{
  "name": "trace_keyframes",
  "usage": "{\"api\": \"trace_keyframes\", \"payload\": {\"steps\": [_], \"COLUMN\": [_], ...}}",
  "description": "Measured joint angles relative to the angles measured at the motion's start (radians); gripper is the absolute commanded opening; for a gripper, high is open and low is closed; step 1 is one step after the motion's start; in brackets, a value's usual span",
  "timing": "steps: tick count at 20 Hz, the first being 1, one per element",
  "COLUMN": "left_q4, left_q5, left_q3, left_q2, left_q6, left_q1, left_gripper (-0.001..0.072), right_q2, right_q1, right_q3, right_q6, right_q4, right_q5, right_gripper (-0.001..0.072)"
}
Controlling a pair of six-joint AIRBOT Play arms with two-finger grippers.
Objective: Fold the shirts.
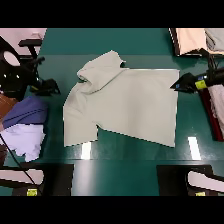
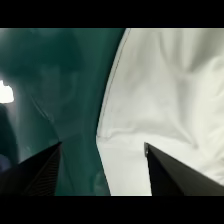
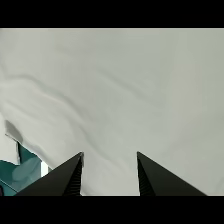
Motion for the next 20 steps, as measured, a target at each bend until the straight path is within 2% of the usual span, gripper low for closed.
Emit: {"api": "trace_keyframes", "payload": {"steps": [8, 9, 10, 11, 14, 18, 20], "left_q4": [-0.088, -0.096, -0.098, -0.097, -0.088, -0.065, -0.055], "left_q5": [0.124, 0.135, 0.148, 0.161, 0.181, 0.209, 0.217], "left_q3": [-0.229, -0.238, -0.245, -0.252, -0.257, -0.257, -0.257], "left_q2": [0.021, 0.023, 0.024, 0.023, 0.064, 0.193, 0.252], "left_q6": [0.046, 0.048, 0.047, 0.047, 0.048, 0.047, 0.047], "left_q1": [-0.036, -0.049, -0.058, -0.065, -0.076, -0.081, -0.081], "left_gripper": [0.0603, 0.0567, 0.0235, 0.0026, 0.0029, 0.0030, 0.0030], "right_q2": [0.179, 0.191, 0.202, 0.211, 0.230, 0.248, 0.267], "right_q1": [-0.005, -0.006, -0.006, -0.008, -0.023, -0.079, -0.119], "right_q3": [-0.187, -0.193, -0.197, -0.200, -0.206, -0.280, -0.364], "right_q6": [-0.008, -0.008, -0.008, -0.008, 0.002, 0.061, 0.085], "right_q4": [0.028, 0.028, 0.028, 0.027, -0.012, -0.137, -0.198], "right_q5": [-0.077, -0.080, -0.082, -0.082, -0.055, 0.020, 0.041], "right_gripper": [0.0378, 0.0378, 0.0378, 0.0378, 0.0378, 0.0395, 0.0513]}}
